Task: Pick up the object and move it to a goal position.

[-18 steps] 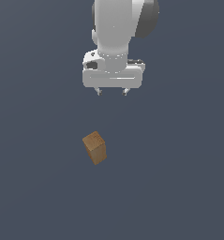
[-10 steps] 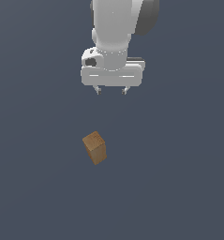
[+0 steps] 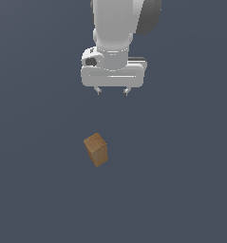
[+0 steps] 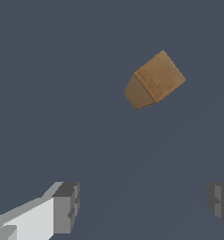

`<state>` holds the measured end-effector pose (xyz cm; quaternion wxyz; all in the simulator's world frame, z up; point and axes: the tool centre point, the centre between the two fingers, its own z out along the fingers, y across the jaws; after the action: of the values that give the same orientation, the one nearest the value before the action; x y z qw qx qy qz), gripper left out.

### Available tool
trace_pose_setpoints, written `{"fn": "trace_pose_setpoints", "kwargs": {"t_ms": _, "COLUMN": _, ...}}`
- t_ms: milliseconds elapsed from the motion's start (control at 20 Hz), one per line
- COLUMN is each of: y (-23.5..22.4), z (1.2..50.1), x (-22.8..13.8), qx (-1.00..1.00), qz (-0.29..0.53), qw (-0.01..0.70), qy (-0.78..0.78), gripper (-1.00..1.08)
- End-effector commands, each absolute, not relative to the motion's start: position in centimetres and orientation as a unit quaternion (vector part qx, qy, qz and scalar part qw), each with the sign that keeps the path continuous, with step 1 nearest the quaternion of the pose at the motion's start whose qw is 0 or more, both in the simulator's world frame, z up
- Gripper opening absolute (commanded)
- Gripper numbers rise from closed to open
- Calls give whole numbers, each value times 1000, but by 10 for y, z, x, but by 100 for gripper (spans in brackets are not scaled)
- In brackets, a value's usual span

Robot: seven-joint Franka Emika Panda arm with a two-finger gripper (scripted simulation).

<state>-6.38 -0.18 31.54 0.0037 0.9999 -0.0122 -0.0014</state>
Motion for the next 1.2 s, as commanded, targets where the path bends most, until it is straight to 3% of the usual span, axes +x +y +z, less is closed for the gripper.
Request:
{"fn": "trace_pose_setpoints", "kwargs": {"t_ms": 0, "y": -3, "z": 313, "x": -60, "qx": 1000, "qz": -2, "qw": 4, "qy": -5, "gripper": 100}}
{"fn": "trace_pose_setpoints", "kwargs": {"t_ms": 1150, "y": -46, "z": 242, "x": 23, "qx": 979, "qz": -2, "qw": 3, "qy": 205, "gripper": 100}}
